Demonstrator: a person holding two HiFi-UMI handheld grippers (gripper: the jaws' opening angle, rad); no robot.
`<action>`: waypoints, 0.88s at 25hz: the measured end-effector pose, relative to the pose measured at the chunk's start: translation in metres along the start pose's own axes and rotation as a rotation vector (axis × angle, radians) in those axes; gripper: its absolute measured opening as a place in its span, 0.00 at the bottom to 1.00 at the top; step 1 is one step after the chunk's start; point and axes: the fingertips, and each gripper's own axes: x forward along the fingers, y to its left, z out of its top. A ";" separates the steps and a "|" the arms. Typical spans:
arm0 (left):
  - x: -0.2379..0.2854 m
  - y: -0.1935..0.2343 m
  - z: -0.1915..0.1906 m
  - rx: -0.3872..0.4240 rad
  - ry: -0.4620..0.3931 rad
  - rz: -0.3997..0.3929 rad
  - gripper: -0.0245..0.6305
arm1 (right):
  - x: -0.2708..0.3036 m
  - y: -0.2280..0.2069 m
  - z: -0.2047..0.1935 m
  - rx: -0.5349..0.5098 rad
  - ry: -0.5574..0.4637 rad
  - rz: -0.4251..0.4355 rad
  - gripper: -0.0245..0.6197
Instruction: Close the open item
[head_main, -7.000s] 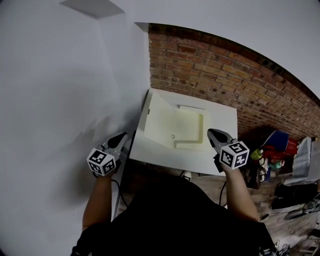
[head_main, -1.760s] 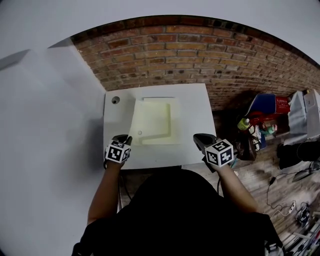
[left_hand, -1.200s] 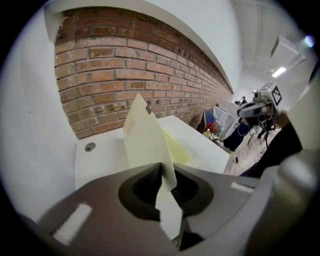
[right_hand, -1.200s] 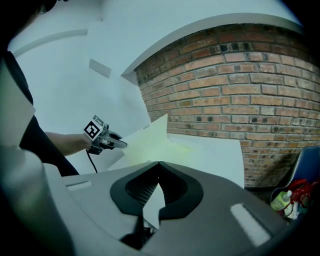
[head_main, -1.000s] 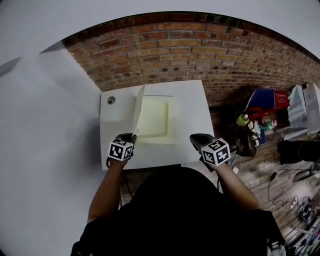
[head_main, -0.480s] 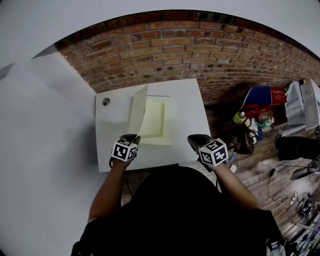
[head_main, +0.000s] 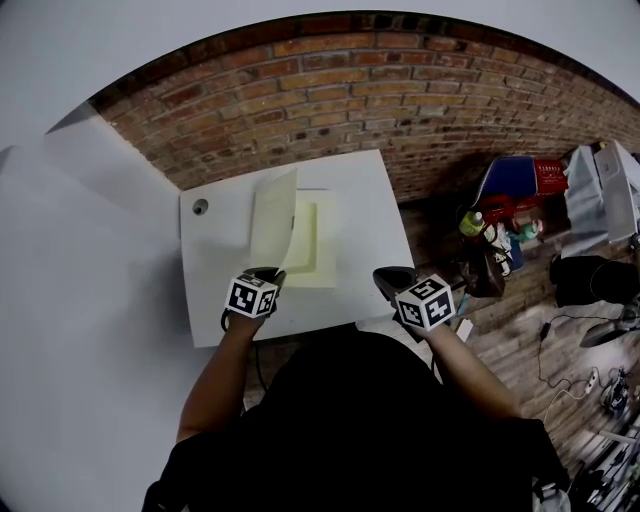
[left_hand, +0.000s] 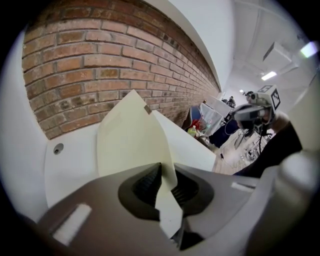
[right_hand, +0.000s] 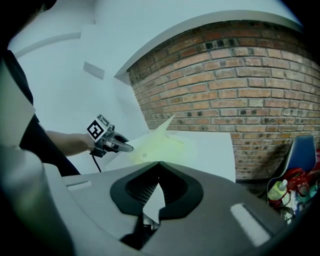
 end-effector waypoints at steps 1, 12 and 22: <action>0.003 -0.002 0.001 0.000 0.004 -0.007 0.08 | -0.001 -0.001 -0.001 0.004 0.000 -0.002 0.04; 0.039 -0.016 0.000 -0.046 0.046 -0.084 0.09 | -0.012 -0.014 -0.014 0.040 -0.002 -0.037 0.04; 0.068 -0.029 -0.005 -0.028 0.092 -0.134 0.09 | -0.014 -0.018 -0.025 0.057 0.017 -0.053 0.04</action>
